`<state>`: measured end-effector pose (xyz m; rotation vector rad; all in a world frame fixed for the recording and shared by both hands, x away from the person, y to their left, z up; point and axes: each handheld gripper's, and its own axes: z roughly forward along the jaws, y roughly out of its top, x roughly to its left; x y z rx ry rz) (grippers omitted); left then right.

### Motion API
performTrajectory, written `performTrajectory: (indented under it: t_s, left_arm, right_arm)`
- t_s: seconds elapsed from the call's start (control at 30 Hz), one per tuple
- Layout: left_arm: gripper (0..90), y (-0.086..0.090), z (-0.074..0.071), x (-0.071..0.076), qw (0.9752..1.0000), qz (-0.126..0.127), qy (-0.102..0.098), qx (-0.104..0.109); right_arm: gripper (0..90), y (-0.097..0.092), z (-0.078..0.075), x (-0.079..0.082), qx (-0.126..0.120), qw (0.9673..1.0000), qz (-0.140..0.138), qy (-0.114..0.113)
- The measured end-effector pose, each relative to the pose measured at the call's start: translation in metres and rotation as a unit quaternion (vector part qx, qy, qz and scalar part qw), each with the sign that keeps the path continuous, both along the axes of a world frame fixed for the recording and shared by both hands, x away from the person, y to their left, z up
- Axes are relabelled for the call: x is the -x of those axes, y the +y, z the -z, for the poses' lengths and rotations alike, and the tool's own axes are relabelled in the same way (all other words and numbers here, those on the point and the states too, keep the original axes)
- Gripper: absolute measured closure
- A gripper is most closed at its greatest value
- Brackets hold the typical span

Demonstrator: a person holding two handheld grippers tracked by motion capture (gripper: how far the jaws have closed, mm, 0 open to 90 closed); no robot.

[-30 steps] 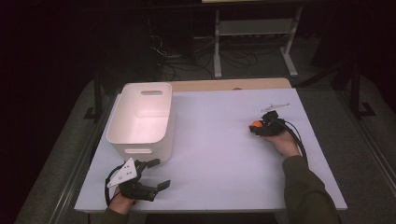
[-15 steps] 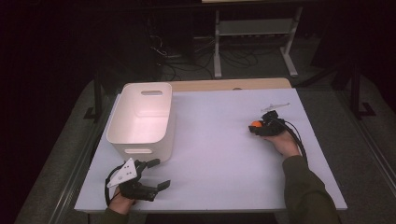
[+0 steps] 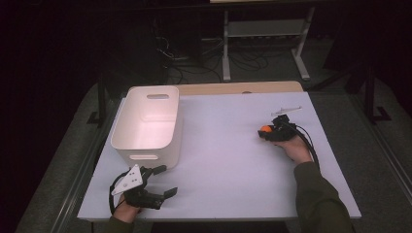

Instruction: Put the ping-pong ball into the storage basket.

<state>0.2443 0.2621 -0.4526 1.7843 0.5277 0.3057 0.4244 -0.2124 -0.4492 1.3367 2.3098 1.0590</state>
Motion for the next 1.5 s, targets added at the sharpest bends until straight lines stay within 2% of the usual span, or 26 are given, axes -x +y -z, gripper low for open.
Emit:
performTrajectory:
  t_s: [1.5]
  left_arm:
    - [14.0, 0.0, 0.0, -0.001, 1.0, 0.0, 0.003, 0.001]
  right_arm:
    - [49.8, 0.029, -0.008, 0.005, 0.006, 0.9984, -0.056, 0.005]
